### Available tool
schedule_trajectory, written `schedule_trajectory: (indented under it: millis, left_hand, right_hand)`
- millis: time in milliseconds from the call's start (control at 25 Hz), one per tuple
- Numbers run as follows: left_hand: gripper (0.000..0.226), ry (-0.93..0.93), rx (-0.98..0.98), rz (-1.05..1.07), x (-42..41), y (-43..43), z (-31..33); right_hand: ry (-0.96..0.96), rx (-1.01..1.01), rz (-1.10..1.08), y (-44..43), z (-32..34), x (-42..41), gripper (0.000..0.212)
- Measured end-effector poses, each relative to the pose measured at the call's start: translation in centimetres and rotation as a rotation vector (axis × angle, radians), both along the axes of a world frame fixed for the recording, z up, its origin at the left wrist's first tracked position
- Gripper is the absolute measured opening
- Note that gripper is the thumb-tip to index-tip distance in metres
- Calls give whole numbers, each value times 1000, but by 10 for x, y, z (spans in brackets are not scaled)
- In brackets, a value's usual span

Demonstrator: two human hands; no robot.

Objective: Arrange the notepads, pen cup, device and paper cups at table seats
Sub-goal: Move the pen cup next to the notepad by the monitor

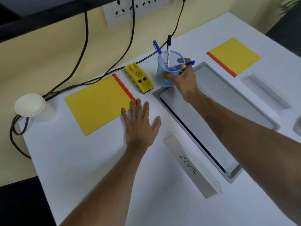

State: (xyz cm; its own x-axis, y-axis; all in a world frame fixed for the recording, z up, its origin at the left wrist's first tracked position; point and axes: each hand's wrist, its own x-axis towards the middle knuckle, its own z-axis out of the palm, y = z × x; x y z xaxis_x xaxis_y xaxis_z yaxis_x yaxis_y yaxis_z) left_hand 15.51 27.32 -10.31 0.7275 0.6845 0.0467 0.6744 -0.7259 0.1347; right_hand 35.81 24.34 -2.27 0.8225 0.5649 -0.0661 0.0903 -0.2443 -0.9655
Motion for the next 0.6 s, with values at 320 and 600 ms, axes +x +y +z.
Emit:
schedule_trajectory:
  millis: [320, 600]
  left_hand:
    - [83, 45, -14, 13, 1, 2, -1]
    - [84, 44, -13, 18, 1, 2, -3]
  right_hand:
    - [-8, -75, 13, 62, -9, 27, 73]
    - [-34, -115, 36, 78, -16, 33, 76]
